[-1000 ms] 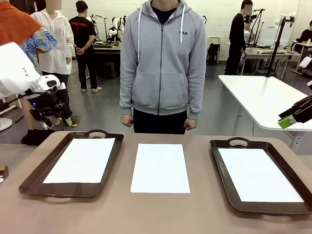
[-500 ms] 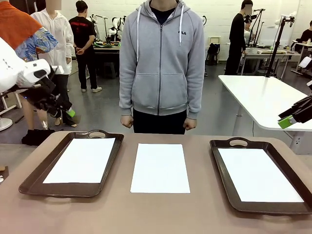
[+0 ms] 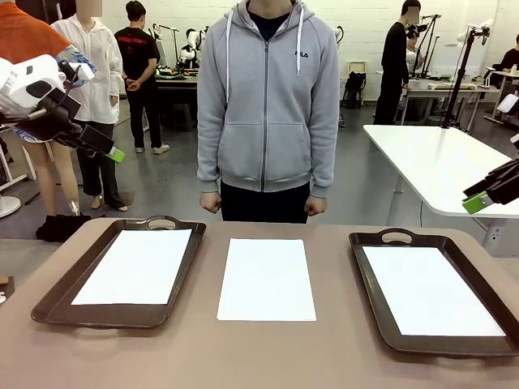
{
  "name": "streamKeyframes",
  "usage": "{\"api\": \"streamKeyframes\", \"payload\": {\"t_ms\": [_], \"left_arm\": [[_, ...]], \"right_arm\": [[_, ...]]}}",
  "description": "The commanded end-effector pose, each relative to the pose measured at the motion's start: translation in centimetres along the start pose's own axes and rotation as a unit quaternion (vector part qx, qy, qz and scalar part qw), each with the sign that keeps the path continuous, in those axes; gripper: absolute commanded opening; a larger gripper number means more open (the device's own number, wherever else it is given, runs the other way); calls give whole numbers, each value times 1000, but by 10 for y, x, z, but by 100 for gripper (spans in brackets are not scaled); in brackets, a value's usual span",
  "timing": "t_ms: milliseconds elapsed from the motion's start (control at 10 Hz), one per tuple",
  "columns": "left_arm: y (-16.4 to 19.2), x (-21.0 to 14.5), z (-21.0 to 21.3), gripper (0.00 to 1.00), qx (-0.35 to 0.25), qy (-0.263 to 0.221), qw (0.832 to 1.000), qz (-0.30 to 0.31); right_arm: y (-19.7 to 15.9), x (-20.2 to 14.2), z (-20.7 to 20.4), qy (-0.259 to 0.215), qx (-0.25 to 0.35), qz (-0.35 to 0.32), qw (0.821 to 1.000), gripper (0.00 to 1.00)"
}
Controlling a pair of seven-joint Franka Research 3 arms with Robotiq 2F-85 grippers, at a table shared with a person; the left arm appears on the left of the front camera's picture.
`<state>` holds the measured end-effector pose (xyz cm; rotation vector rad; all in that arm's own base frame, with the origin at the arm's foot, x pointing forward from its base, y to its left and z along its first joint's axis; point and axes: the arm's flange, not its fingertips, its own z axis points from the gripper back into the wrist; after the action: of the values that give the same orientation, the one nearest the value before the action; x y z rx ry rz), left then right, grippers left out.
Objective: Sort the A4 documents.
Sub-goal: Receive the A4 Paper.
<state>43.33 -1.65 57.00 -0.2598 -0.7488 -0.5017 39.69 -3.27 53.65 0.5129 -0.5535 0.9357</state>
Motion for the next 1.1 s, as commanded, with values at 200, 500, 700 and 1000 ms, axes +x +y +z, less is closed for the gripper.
{"api": "streamKeyframes", "payload": {"t_ms": [200,500,700,1000], "left_arm": [[-32,-23,3,100,-74,19,997,-26],[-37,-42,20,100,-96,26,992,-72],[-37,-44,21,100,-101,15,993,-66],[-41,-49,19,100,-148,36,984,-95]], "right_arm": [[0,0,-1,1,2,0,1000,100],[0,0,-1,1,2,0,1000,100],[0,0,-1,1,2,0,1000,100],[0,0,-1,1,2,0,1000,100]]}}
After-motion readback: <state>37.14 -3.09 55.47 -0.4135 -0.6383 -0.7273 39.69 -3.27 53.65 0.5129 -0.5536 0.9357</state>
